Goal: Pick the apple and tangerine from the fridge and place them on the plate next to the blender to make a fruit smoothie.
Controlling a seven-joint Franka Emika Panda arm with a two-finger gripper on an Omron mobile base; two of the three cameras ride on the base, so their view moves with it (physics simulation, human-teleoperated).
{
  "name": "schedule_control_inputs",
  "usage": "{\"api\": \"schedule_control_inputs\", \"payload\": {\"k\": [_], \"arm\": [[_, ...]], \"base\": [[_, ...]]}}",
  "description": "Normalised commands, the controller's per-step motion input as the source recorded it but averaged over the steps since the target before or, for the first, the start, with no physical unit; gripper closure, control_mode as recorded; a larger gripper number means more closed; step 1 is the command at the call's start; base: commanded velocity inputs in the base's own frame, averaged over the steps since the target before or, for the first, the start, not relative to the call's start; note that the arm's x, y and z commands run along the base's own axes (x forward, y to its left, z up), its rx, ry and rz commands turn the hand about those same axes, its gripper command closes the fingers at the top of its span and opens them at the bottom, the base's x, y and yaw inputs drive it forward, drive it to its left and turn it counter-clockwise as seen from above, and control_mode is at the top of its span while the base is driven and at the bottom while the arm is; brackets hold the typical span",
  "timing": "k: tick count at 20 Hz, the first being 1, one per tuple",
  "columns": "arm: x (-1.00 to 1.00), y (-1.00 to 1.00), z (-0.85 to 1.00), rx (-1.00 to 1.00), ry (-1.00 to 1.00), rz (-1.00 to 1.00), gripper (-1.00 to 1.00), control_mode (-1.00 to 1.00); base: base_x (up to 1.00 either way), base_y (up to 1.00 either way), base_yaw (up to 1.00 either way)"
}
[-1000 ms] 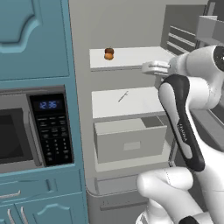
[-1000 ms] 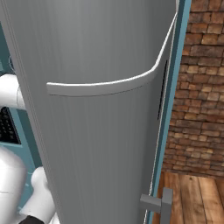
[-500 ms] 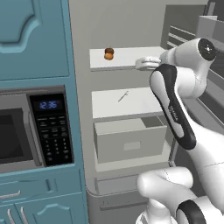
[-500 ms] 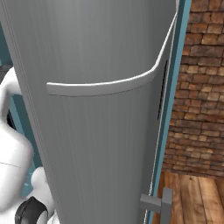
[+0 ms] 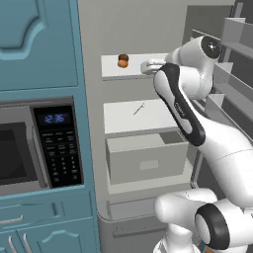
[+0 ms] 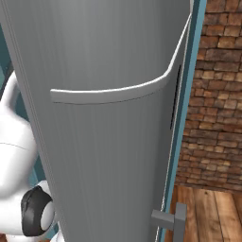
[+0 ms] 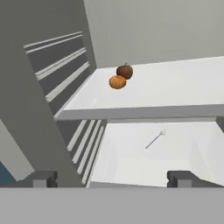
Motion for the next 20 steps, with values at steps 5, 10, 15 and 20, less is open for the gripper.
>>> {"api": "schedule_control_inputs", "payload": {"k": [5,10,15,20], "arm": [[0.60,0.07,-0.08,-0.01,0.00,0.00,-1.00,-1.00],[0.60,0.12,-0.14,0.00,0.00,0.00,-1.00,-1.00],[0.65,0.22,-0.12,0.00,0.02,0.00,-1.00,-1.00],[0.63,0.11,-0.16,0.00,0.04,0.00,-1.00,-1.00]], "base": [[0.00,0.00,0.00],[0.00,0.00,0.00],[0.00,0.00,0.00],[0.00,0.00,0.00]]}}
